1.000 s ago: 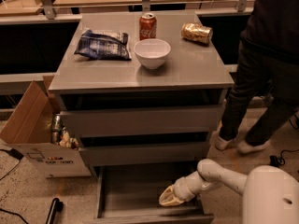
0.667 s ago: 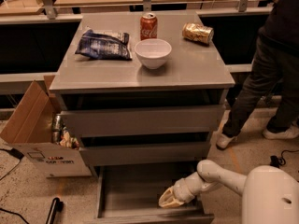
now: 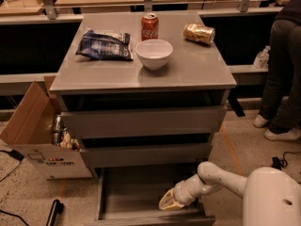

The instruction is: Open bottom drawer

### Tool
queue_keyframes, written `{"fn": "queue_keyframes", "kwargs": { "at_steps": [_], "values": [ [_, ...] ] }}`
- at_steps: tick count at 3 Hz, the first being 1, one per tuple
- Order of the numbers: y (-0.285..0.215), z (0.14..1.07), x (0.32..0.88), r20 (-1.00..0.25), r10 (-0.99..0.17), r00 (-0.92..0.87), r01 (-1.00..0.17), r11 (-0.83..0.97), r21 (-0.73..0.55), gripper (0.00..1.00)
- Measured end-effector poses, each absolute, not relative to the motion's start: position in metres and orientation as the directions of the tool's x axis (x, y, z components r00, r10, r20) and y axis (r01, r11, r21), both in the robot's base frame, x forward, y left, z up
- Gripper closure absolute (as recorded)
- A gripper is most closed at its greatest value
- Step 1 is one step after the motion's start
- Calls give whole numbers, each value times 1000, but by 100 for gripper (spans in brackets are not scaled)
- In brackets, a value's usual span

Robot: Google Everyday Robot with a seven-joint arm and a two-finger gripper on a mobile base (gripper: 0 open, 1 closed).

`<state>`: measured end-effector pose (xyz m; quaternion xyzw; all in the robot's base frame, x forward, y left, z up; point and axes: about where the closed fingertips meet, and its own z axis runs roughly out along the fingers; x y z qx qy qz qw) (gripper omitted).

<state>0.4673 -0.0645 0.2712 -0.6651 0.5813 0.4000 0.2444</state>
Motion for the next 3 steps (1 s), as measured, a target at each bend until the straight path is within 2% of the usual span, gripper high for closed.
{"fn": "queue_keyframes", "kwargs": {
  "at_steps": [1, 2, 3],
  "values": [
    [-63, 270, 466, -817, -576, 3, -968, -208, 143, 13],
    [-61, 269, 464, -819, -574, 2, -967, -210, 145, 0],
    [-61, 269, 464, -819, -574, 2, -967, -211, 145, 0]
  ]
}}
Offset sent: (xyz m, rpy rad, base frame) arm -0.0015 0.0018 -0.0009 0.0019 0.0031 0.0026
